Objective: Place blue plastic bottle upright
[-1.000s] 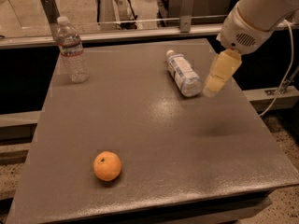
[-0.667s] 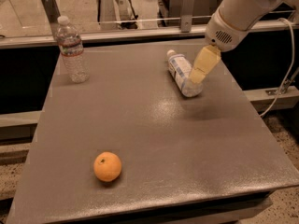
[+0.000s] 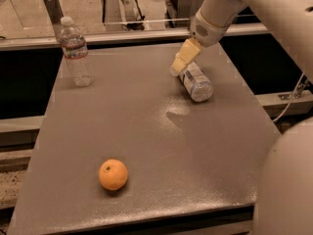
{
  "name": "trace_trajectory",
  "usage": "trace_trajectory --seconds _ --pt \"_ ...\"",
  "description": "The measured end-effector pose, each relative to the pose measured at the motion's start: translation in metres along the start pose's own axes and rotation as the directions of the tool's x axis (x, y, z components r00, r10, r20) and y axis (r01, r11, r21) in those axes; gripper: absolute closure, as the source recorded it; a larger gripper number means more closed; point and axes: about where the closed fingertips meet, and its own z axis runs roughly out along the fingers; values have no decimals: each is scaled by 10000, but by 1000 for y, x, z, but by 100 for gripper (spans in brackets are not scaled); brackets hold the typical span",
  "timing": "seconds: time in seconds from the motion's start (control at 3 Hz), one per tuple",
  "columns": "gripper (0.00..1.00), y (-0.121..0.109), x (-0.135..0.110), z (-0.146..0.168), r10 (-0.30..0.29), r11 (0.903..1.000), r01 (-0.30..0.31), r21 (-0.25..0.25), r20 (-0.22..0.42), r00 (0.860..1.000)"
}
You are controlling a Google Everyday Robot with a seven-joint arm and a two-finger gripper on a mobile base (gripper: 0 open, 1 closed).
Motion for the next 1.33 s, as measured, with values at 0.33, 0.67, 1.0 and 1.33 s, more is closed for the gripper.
trace_trajectory --seconds 0.33,0.67,1.0,1.33 --pt "0 -12 -17 23 1052 9937 -1035 420 -411 9936" --pt "0 -17 -20 42 2029 9758 -1933 1020 -948 9746" --pt "0 -14 -14 57 2728 9570 -2534 1409 -1421 9515" --pt "17 -12 -9 66 3029 9470 -2785 1601 -1567 9400"
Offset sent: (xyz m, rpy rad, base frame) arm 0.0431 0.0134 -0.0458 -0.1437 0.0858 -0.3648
